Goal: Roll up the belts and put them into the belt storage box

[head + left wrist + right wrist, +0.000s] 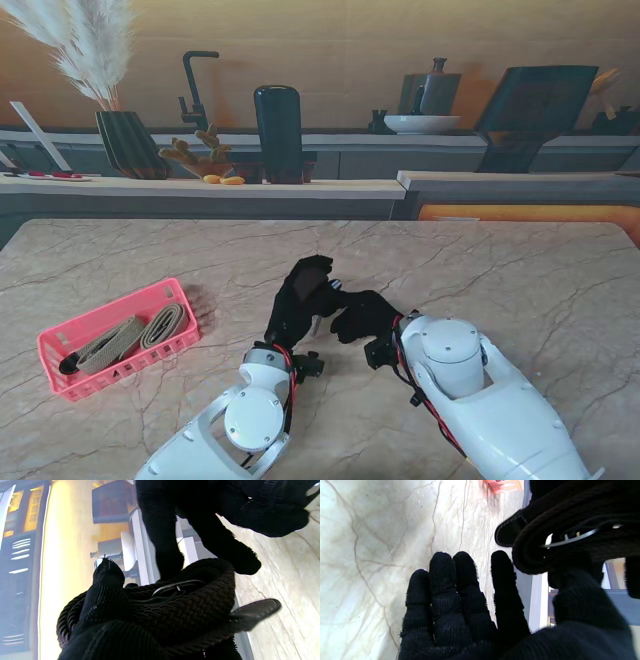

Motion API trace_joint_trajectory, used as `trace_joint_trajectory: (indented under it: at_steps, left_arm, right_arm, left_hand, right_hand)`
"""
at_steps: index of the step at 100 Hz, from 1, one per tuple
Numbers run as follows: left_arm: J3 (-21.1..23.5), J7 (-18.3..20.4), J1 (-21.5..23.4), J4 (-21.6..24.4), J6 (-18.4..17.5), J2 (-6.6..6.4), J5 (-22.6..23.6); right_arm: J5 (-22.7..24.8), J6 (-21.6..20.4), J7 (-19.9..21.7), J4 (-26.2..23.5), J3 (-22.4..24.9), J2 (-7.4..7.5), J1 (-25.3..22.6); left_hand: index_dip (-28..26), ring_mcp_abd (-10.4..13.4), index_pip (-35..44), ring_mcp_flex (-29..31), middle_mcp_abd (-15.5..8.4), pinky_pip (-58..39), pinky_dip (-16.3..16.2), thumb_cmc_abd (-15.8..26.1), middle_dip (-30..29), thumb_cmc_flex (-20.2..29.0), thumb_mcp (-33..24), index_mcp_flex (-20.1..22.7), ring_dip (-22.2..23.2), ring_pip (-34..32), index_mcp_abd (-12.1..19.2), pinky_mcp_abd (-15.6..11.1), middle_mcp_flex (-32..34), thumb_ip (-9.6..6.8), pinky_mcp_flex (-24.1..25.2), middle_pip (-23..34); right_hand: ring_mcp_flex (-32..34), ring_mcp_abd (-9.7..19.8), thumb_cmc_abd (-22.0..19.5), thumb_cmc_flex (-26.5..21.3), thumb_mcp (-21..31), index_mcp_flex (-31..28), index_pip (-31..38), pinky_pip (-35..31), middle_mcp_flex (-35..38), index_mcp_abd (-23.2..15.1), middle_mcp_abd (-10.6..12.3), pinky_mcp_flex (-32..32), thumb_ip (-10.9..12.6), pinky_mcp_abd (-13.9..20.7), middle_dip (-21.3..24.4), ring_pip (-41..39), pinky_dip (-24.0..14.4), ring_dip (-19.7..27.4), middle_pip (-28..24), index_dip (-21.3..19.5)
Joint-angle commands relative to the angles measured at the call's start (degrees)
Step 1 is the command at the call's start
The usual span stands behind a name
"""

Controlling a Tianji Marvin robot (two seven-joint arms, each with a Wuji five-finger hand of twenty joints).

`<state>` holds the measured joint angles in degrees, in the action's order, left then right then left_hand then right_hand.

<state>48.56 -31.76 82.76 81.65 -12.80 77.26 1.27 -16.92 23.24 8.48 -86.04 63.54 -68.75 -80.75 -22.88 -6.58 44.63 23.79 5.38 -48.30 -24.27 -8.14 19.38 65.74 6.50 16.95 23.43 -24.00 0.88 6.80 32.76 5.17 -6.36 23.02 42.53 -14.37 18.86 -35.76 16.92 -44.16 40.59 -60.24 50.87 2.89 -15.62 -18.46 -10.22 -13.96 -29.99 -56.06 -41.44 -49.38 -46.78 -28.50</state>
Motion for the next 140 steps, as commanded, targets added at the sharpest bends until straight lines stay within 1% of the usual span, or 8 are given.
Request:
trace_joint_trajectory:
  at_steps: [1, 16, 26, 51, 86, 96, 109, 140]
  left_arm:
    - [0.21, -0.07, 0.33, 1.58, 0.45, 0.90, 0.53]
    - [0.99, 0.66, 0.98, 2.87, 1.91, 0.92, -2.69]
    - [1.68, 1.69, 1.26, 3.61, 3.17, 0.74, -4.86]
    - [3.08, 6.42, 1.49, 4.72, 6.85, -0.02, -11.43]
    - [4.72, 14.42, 0.59, 5.31, 12.47, -1.31, -19.31]
    - [5.00, 19.02, 0.10, 5.22, 14.10, -2.19, -21.33]
    - [5.08, 25.87, -0.69, 4.88, 16.00, -3.56, -23.58]
    - [3.99, 37.42, -2.98, 2.50, 16.71, -5.56, -26.41]
  right_arm:
    - [0.02, 0.21, 0.16, 0.05, 0.00, -0.33, -0.87]
    - [2.12, -0.47, 0.40, -0.44, 0.60, 0.15, -1.44]
    - [4.29, -1.84, 0.31, -1.14, 1.56, 0.60, -2.33]
    - [11.50, -8.80, -0.73, -3.95, 5.13, 1.92, -5.84]
    - [24.75, -24.98, -0.11, -5.94, 8.72, 4.41, -9.19]
    - [29.54, -30.51, -0.44, -5.60, 9.05, 5.04, -9.26]
    - [35.87, -37.18, -1.84, -4.53, 9.07, 5.64, -8.78]
    - [47.55, -49.19, -6.30, -1.52, 9.04, 6.37, -6.97]
  left_hand:
    - [0.74, 1.71, -0.46, -1.63, -1.91, 0.65, 0.21, 10.81, -0.97, 6.28, -3.69, 1.41, -0.49, 0.04, 2.08, -0.95, -0.66, -0.03, 0.58, -0.72]
    - [-0.23, 2.28, 0.73, 1.77, -2.27, 0.89, 0.37, 9.43, -0.51, 8.22, -5.13, 2.19, -1.64, 0.33, 0.77, -0.87, 5.25, -0.60, -0.18, 1.34]
    - [-0.87, -0.94, 2.22, 10.19, -2.56, -1.00, -0.43, 7.77, 3.91, 8.20, -6.83, 3.94, -0.72, -4.68, 0.00, 0.66, 15.55, -0.57, -3.15, 8.81]
    - [-0.59, -7.24, 1.31, 24.64, -1.96, -10.10, -3.50, 8.20, 22.54, 8.22, -5.37, 5.11, 7.58, -20.09, -0.34, 7.25, 18.73, -1.03, -15.23, 27.11]
    - [-0.88, -2.14, 1.17, 49.00, -0.01, -37.06, -5.81, 1.12, 32.00, 2.77, -6.29, 12.35, 16.99, -52.49, -1.98, 12.30, 26.10, -3.06, -38.13, 32.26]
    - [0.09, 1.07, 0.63, 49.18, 0.58, -42.70, -2.41, -4.00, 30.96, -2.76, -12.40, 13.18, 17.49, -60.94, -2.87, 12.24, 27.32, -3.06, -42.48, 32.63]
    - [-0.70, 3.71, -7.35, 49.23, 1.32, -45.80, -0.99, -14.35, 29.61, -24.16, -37.22, 12.97, 17.27, -64.74, -6.02, 11.45, 26.49, -0.90, -45.52, 31.13]
    - [3.69, 5.85, -15.94, 49.25, 3.03, -50.43, -0.37, -25.34, 26.99, -40.47, -42.85, 7.34, 17.68, -68.68, -7.57, 11.27, 24.02, 2.12, -49.50, 26.66]
  right_hand:
    - [-0.88, -0.09, -3.24, -6.16, 5.64, -1.56, -0.02, -1.67, -0.23, -2.10, -1.78, 0.20, 6.37, 0.32, 0.30, -0.15, -0.69, 0.54, -0.50, -0.52]
    - [-1.00, -0.27, -3.03, -6.23, 5.45, -1.45, 0.00, -1.75, -0.31, -2.13, -1.84, 0.33, 6.40, 0.24, 0.39, -0.11, -0.54, 0.65, -0.48, -0.47]
    - [-1.00, -0.09, -2.48, -6.10, 5.29, -1.43, 0.08, -1.80, -0.31, -2.25, -1.73, 0.34, 6.41, 0.23, 0.48, -0.05, -0.44, 0.74, -0.44, -0.46]
    - [-1.59, 0.32, -0.38, -4.91, 5.27, -0.99, -0.84, -0.96, -0.94, -2.97, -1.12, 0.73, 6.69, 0.23, 1.49, 2.17, 0.31, 1.88, 1.52, -0.72]
    - [-4.24, 4.38, 8.95, -3.36, 15.20, 5.97, -4.74, 7.09, -5.92, -7.69, 2.70, 1.58, 4.35, 1.07, 3.46, 12.72, 0.46, 5.91, 9.19, -3.74]
    - [-4.91, 5.83, 11.94, -2.09, 21.07, 8.83, -6.39, 10.48, -7.81, -11.27, 4.27, 1.50, 4.00, 1.66, 4.34, 17.16, -0.14, 7.91, 12.21, -5.96]
    - [-6.02, 7.74, 14.51, -1.00, 26.04, 14.73, -8.19, 13.61, -11.51, -16.76, 6.32, 1.48, 5.45, 2.74, 5.51, 21.69, -0.56, 10.01, 15.68, -8.17]
    - [-10.57, 11.51, 20.49, 3.66, 30.12, 36.23, -9.44, 18.76, -23.90, -24.82, 9.93, 2.80, 4.49, 5.57, 7.69, 29.12, -1.52, 13.66, 20.81, -2.29]
